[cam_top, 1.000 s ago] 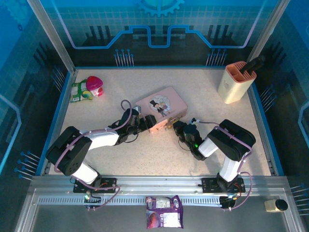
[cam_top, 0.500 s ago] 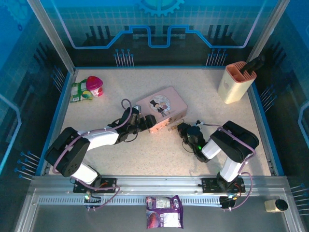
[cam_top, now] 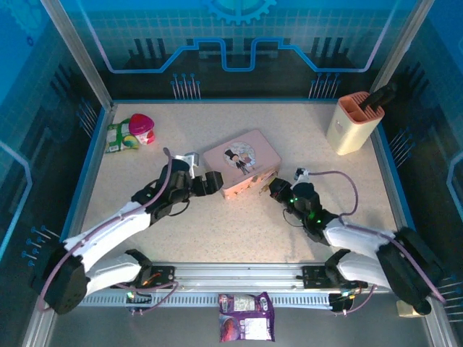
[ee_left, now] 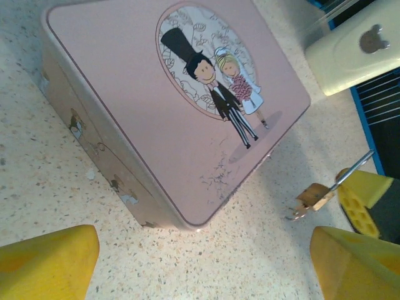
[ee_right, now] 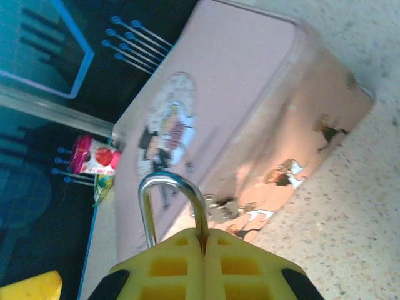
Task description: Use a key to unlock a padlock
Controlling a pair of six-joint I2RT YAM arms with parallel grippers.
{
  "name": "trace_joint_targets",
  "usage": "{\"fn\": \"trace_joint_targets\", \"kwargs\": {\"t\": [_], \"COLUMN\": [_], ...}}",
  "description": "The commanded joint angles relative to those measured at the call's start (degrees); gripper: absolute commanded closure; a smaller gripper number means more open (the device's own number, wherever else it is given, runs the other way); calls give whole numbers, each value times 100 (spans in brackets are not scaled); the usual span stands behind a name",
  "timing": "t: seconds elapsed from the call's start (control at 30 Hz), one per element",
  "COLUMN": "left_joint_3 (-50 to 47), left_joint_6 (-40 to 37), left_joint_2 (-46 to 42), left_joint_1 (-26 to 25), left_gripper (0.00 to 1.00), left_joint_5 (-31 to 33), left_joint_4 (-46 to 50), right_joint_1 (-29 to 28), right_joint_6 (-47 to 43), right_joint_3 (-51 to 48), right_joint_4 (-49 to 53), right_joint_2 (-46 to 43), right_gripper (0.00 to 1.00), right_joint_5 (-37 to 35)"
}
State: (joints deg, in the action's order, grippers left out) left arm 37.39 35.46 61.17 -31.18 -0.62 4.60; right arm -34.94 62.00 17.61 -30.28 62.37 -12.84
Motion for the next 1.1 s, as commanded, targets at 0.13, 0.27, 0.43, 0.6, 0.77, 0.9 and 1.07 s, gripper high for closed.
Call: {"fn": "trace_joint_targets", "kwargs": {"t": [0.13, 0.27, 0.43, 0.6, 0.77, 0.9, 1.07], "left_joint_3": [-542, -563, -641, -909, -1101, -1061, -1190], "left_joint_6": [-378, -578, -853, -1111, -1231, -1050, -1014], "left_joint_2": [-874, -1051, -1197, -1330, -1464, -1441, -1534], "left_joint_1": [-184, -528, -967, -1062, -1066, -1072, -1071], "left_gripper": [12, 12, 11, 11, 10, 10, 10], "left_joint_5": [133, 470, 830, 963, 1182, 1381, 1343], "left_joint_4": [371, 494, 355, 45, -20, 314, 292], "right_joint_1": [-4, -42, -207, -451, -461, -420, -289], "right_joint_6": [-2122, -2473, -2569, -2538, -2274, -2034, -2023], "right_joint_3": [732, 999, 1262, 1342, 1246, 1248, 1326], "right_joint_4": [3461, 4415, 5529, 6189, 6439, 6660, 6689], "right_joint_2": [-1644, -1992, -2123, -2074, -2060, -1916, -1532], "right_gripper": [100, 100, 100, 100, 100, 100, 100], "right_joint_5": [154, 131, -153, -503, -613, -731, -534]}}
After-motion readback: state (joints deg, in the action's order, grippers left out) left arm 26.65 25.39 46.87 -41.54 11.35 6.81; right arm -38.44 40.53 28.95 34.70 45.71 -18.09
